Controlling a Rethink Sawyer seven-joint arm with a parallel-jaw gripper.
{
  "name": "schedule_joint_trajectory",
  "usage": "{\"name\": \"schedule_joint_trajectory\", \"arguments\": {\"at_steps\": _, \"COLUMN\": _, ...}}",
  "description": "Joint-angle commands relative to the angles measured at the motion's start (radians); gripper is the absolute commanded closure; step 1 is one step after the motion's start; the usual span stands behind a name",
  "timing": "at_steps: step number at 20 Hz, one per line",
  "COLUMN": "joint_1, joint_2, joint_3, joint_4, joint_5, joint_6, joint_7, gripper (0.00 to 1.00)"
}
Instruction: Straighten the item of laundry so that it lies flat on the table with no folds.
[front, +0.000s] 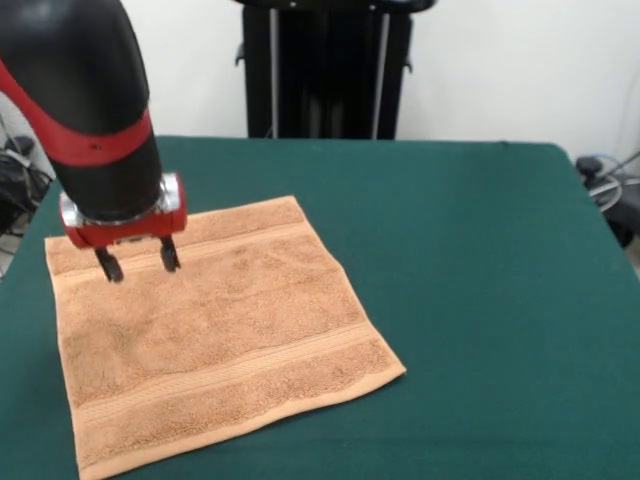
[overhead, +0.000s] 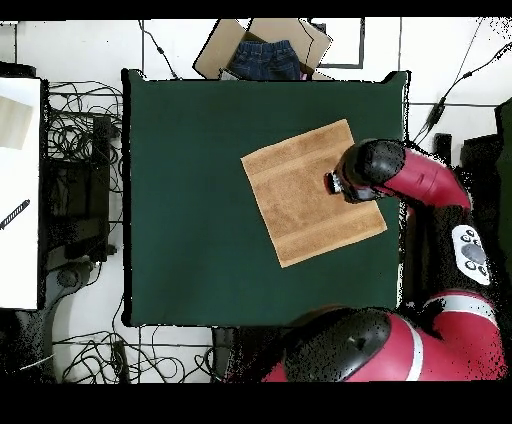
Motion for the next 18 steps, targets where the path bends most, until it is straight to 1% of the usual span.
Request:
{"name": "schedule_joint_trajectory", "arguments": {"at_steps": 1, "joint_1": 0.045, "joint_2": -0.071, "joint_3": -0.047, "joint_4": -0.065, "joint_5": 0.065, "joint_6": 0.179, "joint_7": 0.302, "gripper": 0.00}}
{"name": "schedule_joint_trajectory", "arguments": {"at_steps": 5, "joint_1": 0.048, "joint_2": -0.095, "joint_3": -0.057, "joint_4": -0.039, "joint_5": 0.077, "joint_6": 0.176, "joint_7": 0.303, "gripper": 0.00}}
{"name": "schedule_joint_trajectory", "arguments": {"at_steps": 7, "joint_1": 0.046, "joint_2": -0.115, "joint_3": -0.063, "joint_4": -0.001, "joint_5": 0.084, "joint_6": 0.156, "joint_7": 0.299, "gripper": 0.00}}
{"name": "schedule_joint_trajectory", "arguments": {"at_steps": 9, "joint_1": 0.046, "joint_2": -0.114, "joint_3": -0.068, "joint_4": 0.016, "joint_5": 0.091, "joint_6": 0.139, "joint_7": 0.300, "gripper": 0.00}}
{"name": "schedule_joint_trajectory", "arguments": {"at_steps": 11, "joint_1": 0.051, "joint_2": -0.104, "joint_3": -0.073, "joint_4": 0.016, "joint_5": 0.095, "joint_6": 0.127, "joint_7": 0.303, "gripper": 0.00}}
{"name": "schedule_joint_trajectory", "arguments": {"at_steps": 12, "joint_1": 0.056, "joint_2": -0.094, "joint_3": -0.076, "joint_4": 0.000, "joint_5": 0.097, "joint_6": 0.134, "joint_7": 0.306, "gripper": 0.00}}
{"name": "schedule_joint_trajectory", "arguments": {"at_steps": 18, "joint_1": 0.058, "joint_2": -0.084, "joint_3": -0.080, "joint_4": 0.016, "joint_5": 0.104, "joint_6": 0.098, "joint_7": 0.304, "gripper": 0.00}}
